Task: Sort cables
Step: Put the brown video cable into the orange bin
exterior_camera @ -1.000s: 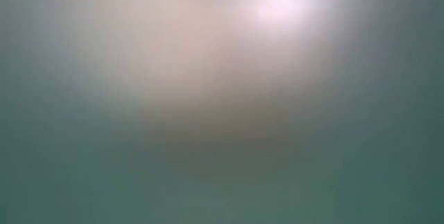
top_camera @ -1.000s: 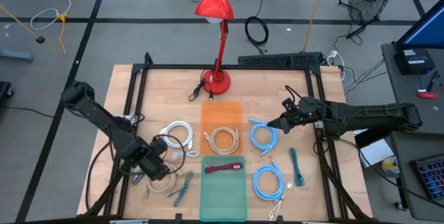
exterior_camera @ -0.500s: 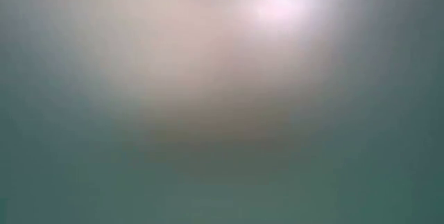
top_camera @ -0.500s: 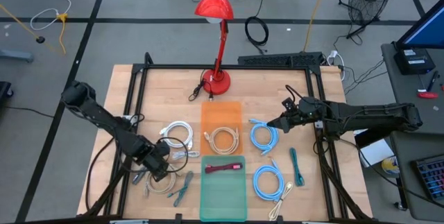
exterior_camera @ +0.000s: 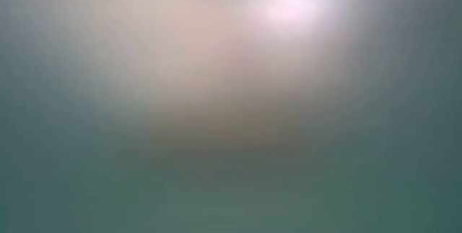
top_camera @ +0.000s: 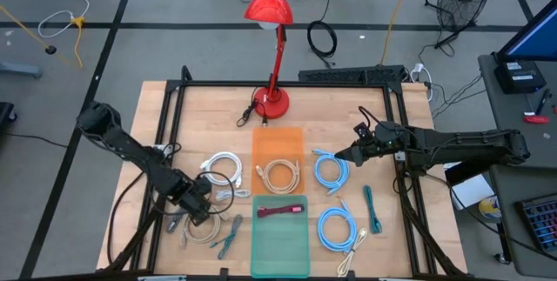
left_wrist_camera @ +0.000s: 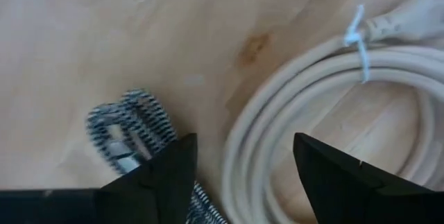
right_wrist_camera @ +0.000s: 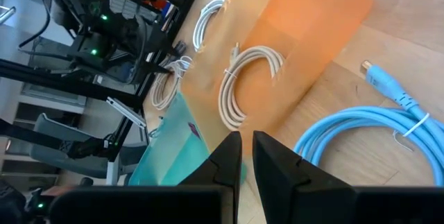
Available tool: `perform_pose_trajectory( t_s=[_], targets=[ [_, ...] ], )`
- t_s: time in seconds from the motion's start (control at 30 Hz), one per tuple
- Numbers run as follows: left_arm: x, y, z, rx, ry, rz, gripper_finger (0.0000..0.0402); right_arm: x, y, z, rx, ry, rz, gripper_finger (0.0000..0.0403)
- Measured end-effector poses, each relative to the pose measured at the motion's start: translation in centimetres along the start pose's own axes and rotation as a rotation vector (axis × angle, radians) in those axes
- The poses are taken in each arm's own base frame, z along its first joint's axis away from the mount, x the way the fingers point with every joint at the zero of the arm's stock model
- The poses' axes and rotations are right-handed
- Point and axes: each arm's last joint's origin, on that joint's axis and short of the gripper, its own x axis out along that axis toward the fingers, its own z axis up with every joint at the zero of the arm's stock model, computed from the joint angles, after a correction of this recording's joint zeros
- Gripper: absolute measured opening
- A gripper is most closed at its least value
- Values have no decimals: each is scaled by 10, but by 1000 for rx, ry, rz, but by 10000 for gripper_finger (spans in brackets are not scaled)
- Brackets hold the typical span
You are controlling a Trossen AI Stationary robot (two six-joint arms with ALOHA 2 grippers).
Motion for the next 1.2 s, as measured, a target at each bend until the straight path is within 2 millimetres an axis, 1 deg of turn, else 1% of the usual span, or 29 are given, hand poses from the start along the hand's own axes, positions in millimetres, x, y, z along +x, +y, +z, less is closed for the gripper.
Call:
perform_pose_trajectory(
  t_s=[0.1, 0.2, 0.27, 0.37, 0.47, 0.5, 0.57, 0.67, 0.8, 0.97, 1.07, 1.2],
  targets=[
    [6, 2, 0, -13, 7, -44, 222, 0, 0, 0, 0, 0, 0, 29],
    [9, 5, -1, -24, 13, -40, 203, 0, 0, 0, 4, 0, 1, 29],
    [9, 7, -1, -42, 22, -22, 182, 0, 0, 0, 4, -2, 3, 29],
    [9, 10, 0, -70, 48, 1, 129, 0, 0, 0, 3, -3, 4, 29],
    [8, 10, 2, -89, 62, -3, 49, 0, 0, 0, 3, -3, 4, 29],
    [7, 9, 3, -94, 80, -17, 32, 0, 0, 0, 3, -3, 4, 29],
    [5, 6, 4, -102, 95, -21, 28, 0, 0, 0, 3, -4, 4, 29],
    [-5, 4, 5, -100, 98, 38, 28, 0, 1, 0, 3, -5, 7, 29],
    [-35, -5, 4, -47, 100, 131, 28, 0, 2, 1, -2, -15, 22, 29],
    [-79, -14, 11, 1, 36, 222, 27, 0, 3, 2, -7, -24, 32, 29],
    [-110, -17, 22, 19, -54, 248, 27, 0, 3, 2, -9, -25, 31, 29],
    [-151, -17, 48, 46, -197, 238, 27, 0, 3, 3, -9, -44, 20, 29]
  ],
)
